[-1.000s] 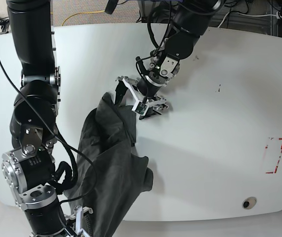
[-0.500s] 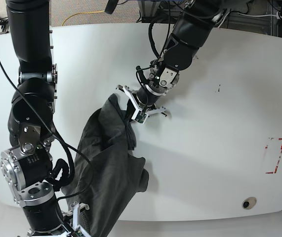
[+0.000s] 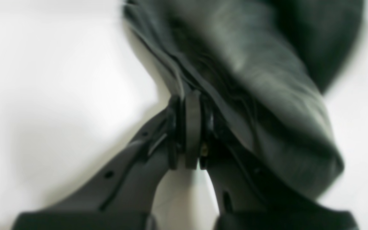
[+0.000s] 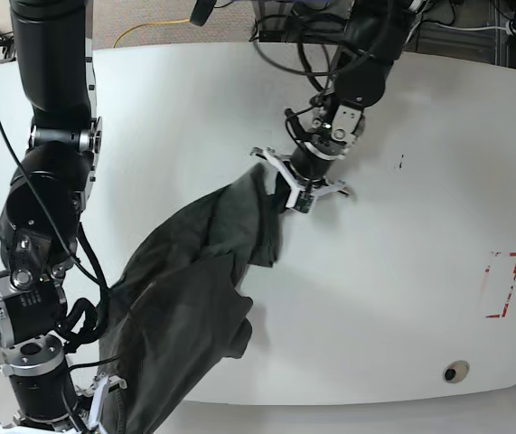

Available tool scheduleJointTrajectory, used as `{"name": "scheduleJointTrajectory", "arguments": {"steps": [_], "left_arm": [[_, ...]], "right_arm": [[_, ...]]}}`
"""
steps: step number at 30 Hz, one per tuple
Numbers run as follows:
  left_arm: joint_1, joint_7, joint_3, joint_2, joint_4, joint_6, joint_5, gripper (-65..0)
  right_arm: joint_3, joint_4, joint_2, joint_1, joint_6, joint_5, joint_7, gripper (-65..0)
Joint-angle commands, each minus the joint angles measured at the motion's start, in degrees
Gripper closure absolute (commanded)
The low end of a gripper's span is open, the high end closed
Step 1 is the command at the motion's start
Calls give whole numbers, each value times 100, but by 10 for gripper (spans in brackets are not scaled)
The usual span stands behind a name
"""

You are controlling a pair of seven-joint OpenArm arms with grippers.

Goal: Fold the T-shirt properly
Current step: 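Stretch the shirt between both grippers and lay it flat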

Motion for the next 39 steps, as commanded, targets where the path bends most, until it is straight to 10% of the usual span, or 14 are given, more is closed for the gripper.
{"name": "scheduleJointTrajectory", "arguments": {"steps": [1, 8, 21, 39], "left_arm": [[119, 355, -211, -198, 732, 101, 50, -6], [568, 434, -774, -734, 1927, 75, 50, -7], [656, 926, -2506, -840, 3000, -1042, 41, -6], [-224, 1647, -3719, -1200, 3747, -1077, 50, -8]], "right_arm": [[251, -91, 46, 231, -98, -30, 109, 0], [479, -724, 28, 275, -124, -30, 118, 0], [488, -1234, 19, 328, -124, -39, 136, 0], [875, -2464, 19, 1005, -133, -39, 118, 0]]}}
